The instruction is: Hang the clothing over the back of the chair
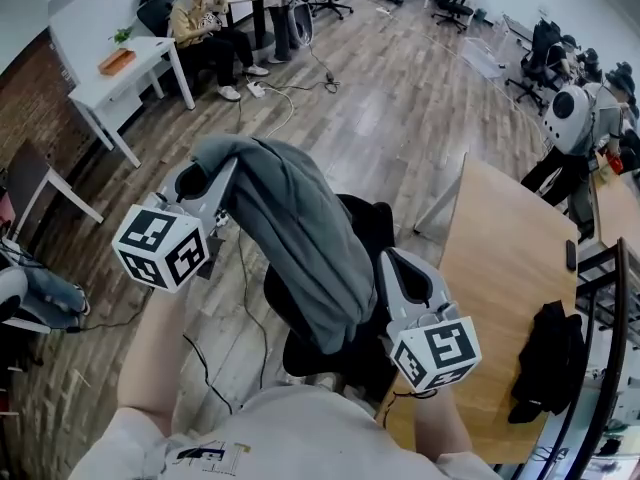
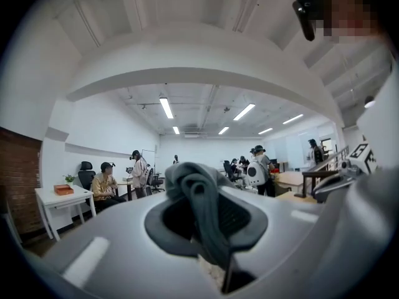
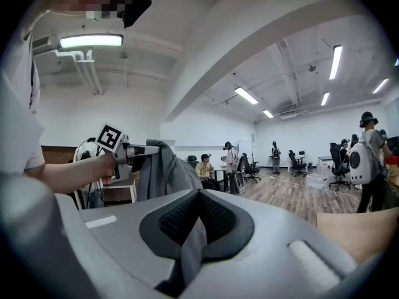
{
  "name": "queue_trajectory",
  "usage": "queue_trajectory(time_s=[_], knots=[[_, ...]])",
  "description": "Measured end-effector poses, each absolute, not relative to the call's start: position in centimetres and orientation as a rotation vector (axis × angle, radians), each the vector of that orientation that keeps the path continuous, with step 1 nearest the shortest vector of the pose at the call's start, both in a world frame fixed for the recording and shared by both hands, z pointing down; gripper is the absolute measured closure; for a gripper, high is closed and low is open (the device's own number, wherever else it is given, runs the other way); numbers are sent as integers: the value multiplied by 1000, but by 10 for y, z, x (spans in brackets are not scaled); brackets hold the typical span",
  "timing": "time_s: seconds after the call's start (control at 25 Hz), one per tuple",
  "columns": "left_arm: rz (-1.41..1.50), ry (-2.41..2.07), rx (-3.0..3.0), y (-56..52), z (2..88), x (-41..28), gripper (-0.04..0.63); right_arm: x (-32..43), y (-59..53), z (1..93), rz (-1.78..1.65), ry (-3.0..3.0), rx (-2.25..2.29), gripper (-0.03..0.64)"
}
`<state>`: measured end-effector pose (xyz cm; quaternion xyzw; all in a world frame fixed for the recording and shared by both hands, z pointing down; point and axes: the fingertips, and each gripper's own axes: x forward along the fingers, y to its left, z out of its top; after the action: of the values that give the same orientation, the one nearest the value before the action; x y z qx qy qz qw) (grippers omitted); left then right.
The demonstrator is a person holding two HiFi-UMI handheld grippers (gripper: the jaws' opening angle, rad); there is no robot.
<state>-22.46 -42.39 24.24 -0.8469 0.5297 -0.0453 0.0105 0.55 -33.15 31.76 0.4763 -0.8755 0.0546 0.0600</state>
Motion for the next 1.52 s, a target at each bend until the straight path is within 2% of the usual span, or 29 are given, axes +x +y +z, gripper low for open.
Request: queue_trajectory(time_s=[0.4,0.84,1.24,1.52], knots=[[-107,1895,-2537,-454,258,-315,543,-28,-353,321,156,-2686,1312,618],[-277,2005,-2458,-444,322,-357,541,-79,-364,355,207,-2674,1143,618],[-542,1966,-2378,-438,384,-354,538,-90,-357,395,235,-2602,1106,618],[-726,1859,-2364,-424,430,-326,535,-88,-342,421,284,-2547,1109,618]])
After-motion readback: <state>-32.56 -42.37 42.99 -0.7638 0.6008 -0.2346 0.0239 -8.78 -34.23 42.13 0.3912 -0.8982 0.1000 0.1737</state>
